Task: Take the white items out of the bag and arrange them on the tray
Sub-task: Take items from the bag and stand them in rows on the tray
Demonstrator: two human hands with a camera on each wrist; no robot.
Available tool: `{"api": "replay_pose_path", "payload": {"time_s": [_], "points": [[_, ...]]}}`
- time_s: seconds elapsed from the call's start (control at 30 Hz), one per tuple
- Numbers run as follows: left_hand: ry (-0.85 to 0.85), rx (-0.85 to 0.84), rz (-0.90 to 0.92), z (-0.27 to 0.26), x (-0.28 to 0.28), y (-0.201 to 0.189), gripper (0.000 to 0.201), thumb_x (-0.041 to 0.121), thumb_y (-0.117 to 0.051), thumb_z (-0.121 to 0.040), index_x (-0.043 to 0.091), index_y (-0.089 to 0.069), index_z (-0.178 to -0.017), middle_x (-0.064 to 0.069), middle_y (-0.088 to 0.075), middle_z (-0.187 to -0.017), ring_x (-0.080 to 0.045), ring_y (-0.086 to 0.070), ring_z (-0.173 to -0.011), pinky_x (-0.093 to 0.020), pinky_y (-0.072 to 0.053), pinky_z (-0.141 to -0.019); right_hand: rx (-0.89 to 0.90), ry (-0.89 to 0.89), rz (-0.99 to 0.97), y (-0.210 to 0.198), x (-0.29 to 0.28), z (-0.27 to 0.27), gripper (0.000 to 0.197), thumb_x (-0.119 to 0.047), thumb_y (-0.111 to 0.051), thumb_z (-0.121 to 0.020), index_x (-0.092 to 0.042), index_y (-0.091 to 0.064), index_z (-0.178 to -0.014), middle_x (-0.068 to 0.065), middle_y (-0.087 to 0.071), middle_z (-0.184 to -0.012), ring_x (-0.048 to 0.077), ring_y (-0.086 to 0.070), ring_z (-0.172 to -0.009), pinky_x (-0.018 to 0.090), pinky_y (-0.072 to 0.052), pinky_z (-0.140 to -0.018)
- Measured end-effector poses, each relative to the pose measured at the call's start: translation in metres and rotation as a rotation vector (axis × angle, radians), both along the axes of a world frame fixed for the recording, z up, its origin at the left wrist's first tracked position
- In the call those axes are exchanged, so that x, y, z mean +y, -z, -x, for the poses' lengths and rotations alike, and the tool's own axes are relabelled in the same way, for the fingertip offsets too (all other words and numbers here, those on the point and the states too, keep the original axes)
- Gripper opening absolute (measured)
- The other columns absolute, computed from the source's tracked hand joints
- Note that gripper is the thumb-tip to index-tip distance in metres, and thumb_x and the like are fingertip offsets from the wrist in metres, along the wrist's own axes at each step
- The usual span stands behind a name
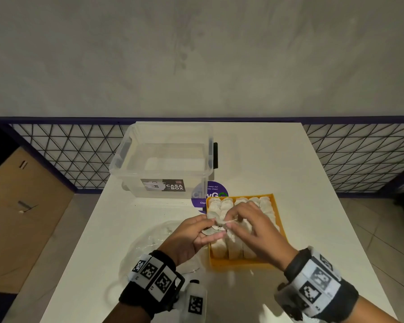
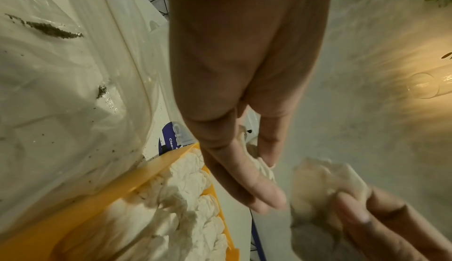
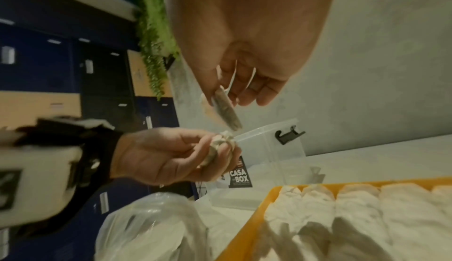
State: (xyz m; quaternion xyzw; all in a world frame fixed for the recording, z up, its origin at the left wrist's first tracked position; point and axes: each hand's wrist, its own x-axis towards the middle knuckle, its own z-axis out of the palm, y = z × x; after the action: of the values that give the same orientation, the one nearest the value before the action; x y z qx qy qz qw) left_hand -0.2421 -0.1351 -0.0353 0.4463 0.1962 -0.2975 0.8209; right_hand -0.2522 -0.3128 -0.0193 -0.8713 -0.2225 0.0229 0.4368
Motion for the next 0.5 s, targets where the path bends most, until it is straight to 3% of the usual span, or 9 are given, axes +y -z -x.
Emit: {"api": "replay_pose_path", "payload": {"time_s": [0.07, 0.13, 0.27, 0.4, 0.5], "points": [[-0.008, 0.010, -0.002, 0.000, 0.001, 0.001, 0.013, -0.002, -0.049, -0.093, -0.006, -0.061, -0.098, -0.019, -0.072, -0.090, -0.027, -0.073, -0.075, -0.024, -0.059, -0.058, 0.025, 0.059, -0.085, -0.004, -0.013, -0.004, 0.009, -0.028, -0.052, -0.089, -0.034, -0.055, -0.095, -0.021, -0.054, -0.089, 0.000, -0.049, -0.086, 0.009, -0.036, -0.074], [0.001, 0.010, -0.018, 0.001, 0.003, 0.002, 0.014, -0.001, -0.050, -0.093, -0.007, -0.060, -0.101, -0.020, -0.072, -0.093, -0.028, -0.073, -0.079, -0.024, -0.058, -0.059, 0.034, 0.078, -0.070, -0.004, -0.030, -0.008, 0.031, -0.010, -0.051, -0.091, -0.038, -0.052, -0.106, -0.022, -0.055, -0.092, 0.000, -0.051, -0.083, 0.012, -0.040, -0.074], [0.033, -0.018, -0.035, 0.003, 0.006, 0.004, 0.015, 0.001, -0.050, -0.094, -0.004, -0.061, -0.102, -0.016, -0.074, -0.094, -0.028, -0.072, -0.087, -0.024, -0.059, -0.066, 0.093, 0.082, 0.151, -0.002, -0.068, -0.014, 0.054, 0.006, -0.044, -0.086, -0.041, -0.049, -0.110, -0.019, -0.047, -0.101, 0.002, -0.052, -0.082, 0.013, -0.042, -0.074], [0.052, -0.042, -0.028, 0.003, 0.005, 0.005, 0.017, 0.000, -0.048, -0.094, -0.004, -0.061, -0.104, -0.016, -0.073, -0.098, -0.028, -0.071, -0.089, -0.024, -0.059, -0.067, 0.214, -0.065, 0.562, 0.008, -0.090, -0.019, 0.034, -0.001, -0.047, -0.086, -0.027, -0.058, -0.105, -0.019, -0.039, -0.087, 0.009, -0.046, -0.081, 0.009, -0.035, -0.066], [0.071, -0.040, -0.029, 0.003, 0.004, 0.006, 0.017, 0.000, -0.049, -0.094, -0.003, -0.061, -0.106, -0.017, -0.071, -0.105, -0.029, -0.070, -0.094, -0.025, -0.059, -0.070, 0.275, -0.056, 0.615, 0.021, -0.088, -0.018, 0.020, -0.006, -0.051, -0.085, -0.019, -0.062, -0.097, -0.016, -0.050, -0.085, 0.011, -0.049, -0.082, 0.010, -0.036, -0.065]]}}
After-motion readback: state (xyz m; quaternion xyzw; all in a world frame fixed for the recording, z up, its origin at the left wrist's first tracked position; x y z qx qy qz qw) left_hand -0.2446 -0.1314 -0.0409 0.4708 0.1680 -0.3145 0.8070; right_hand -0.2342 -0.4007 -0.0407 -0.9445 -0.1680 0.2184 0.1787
